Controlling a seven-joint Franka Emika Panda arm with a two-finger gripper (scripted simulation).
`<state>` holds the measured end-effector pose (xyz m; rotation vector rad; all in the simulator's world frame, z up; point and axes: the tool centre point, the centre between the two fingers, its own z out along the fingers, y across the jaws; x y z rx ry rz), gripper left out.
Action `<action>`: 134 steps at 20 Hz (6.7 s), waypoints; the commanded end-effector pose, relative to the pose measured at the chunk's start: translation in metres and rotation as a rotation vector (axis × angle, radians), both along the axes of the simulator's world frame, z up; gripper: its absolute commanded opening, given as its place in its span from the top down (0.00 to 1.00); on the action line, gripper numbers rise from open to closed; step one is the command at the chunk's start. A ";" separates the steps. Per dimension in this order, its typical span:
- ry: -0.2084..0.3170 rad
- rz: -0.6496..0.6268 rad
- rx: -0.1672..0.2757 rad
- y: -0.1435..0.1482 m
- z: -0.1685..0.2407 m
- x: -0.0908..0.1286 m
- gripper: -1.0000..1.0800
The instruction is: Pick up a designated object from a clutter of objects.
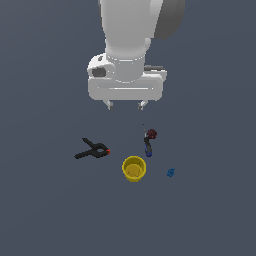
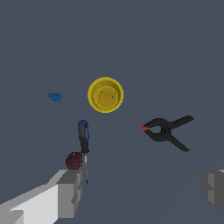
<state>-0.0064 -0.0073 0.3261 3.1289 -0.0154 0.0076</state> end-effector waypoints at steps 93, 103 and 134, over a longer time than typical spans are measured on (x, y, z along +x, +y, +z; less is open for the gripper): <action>0.005 0.066 0.012 0.141 -0.298 -0.112 1.00; 0.002 0.068 0.014 0.141 -0.289 -0.106 1.00; 0.004 0.068 0.016 0.101 -0.080 0.033 1.00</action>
